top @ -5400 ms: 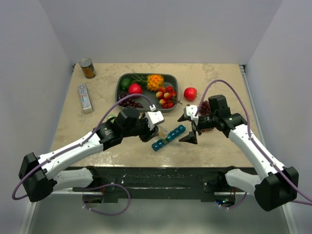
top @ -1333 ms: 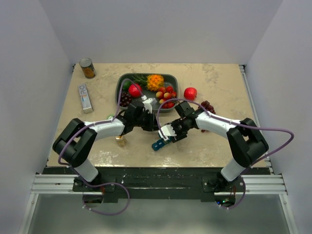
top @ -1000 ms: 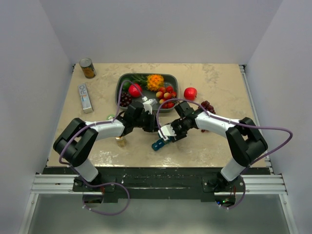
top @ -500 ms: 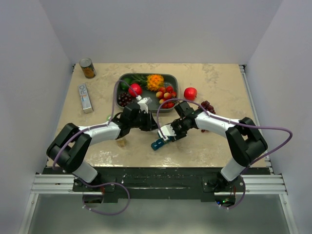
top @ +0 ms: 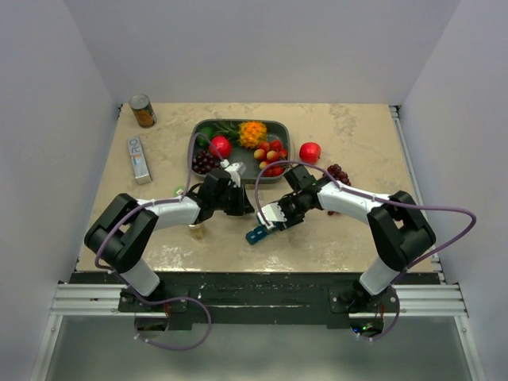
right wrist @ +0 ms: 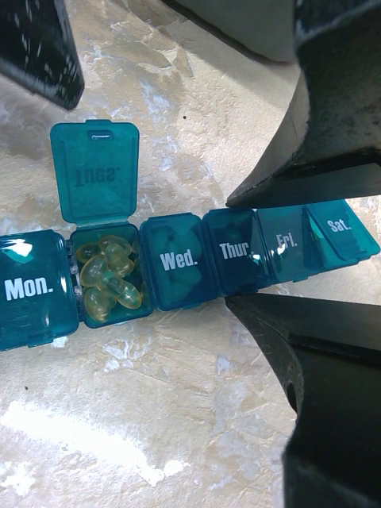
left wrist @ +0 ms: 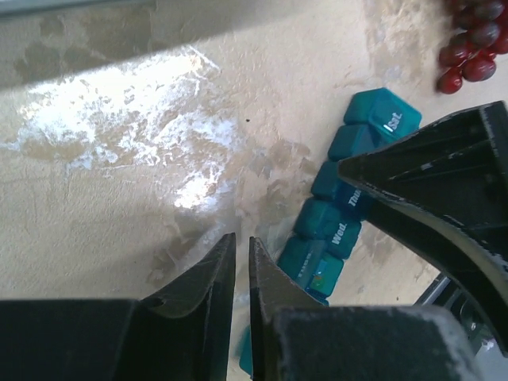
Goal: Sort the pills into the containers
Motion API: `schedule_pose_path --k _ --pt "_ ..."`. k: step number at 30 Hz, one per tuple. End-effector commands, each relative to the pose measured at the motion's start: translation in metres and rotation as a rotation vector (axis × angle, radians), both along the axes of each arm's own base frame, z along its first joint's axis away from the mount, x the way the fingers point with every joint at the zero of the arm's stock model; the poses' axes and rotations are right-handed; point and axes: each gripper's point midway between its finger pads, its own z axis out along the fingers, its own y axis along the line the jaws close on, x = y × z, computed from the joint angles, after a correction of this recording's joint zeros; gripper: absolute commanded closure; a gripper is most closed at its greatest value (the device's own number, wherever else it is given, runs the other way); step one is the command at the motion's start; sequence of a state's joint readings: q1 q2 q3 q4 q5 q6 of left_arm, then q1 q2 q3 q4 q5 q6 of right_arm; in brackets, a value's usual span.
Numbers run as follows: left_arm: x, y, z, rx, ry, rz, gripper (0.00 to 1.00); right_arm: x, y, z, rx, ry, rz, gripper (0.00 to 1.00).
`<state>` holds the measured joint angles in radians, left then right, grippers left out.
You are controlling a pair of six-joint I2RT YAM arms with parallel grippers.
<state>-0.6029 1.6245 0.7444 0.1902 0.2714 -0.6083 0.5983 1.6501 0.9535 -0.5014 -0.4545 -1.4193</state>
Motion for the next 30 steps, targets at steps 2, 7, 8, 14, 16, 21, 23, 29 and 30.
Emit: schedule_pose_path --k 2,7,8,14,16,21,23,29,30 --pt "0.011 -0.014 0.016 -0.057 -0.061 -0.053 0.85 -0.006 -0.003 -0.013 -0.031 0.027 0.015 0.65" --pt "0.006 -0.024 0.023 -0.117 -0.072 -0.103 0.86 -0.006 -0.003 -0.014 -0.032 0.032 0.013 0.66" --pt "0.004 -0.025 0.024 -0.127 -0.069 -0.109 0.86 -0.006 -0.003 -0.014 -0.032 0.032 0.013 0.66" --pt "-0.008 -0.033 0.029 -0.178 -0.065 -0.17 0.92 -0.006 -0.003 -0.014 -0.032 0.036 0.008 0.67" --pt "-0.014 -0.036 0.028 -0.184 -0.055 -0.195 0.94 -0.006 -0.003 -0.015 -0.034 0.037 0.006 0.67" --pt "-0.031 -0.04 0.019 -0.174 -0.019 -0.243 1.0 -0.005 -0.003 -0.015 -0.033 0.038 0.002 0.68" --pt "-0.036 -0.041 0.015 -0.16 -0.004 -0.254 1.0 -0.005 -0.003 -0.015 -0.034 0.04 0.001 0.68" --pt "-0.047 -0.041 -0.005 -0.117 0.05 -0.257 1.0 -0.006 -0.002 -0.017 -0.038 0.046 -0.003 0.68" --pt "-0.05 -0.043 -0.011 -0.109 0.067 -0.26 1.0 -0.006 -0.003 -0.017 -0.039 0.048 -0.004 0.68"
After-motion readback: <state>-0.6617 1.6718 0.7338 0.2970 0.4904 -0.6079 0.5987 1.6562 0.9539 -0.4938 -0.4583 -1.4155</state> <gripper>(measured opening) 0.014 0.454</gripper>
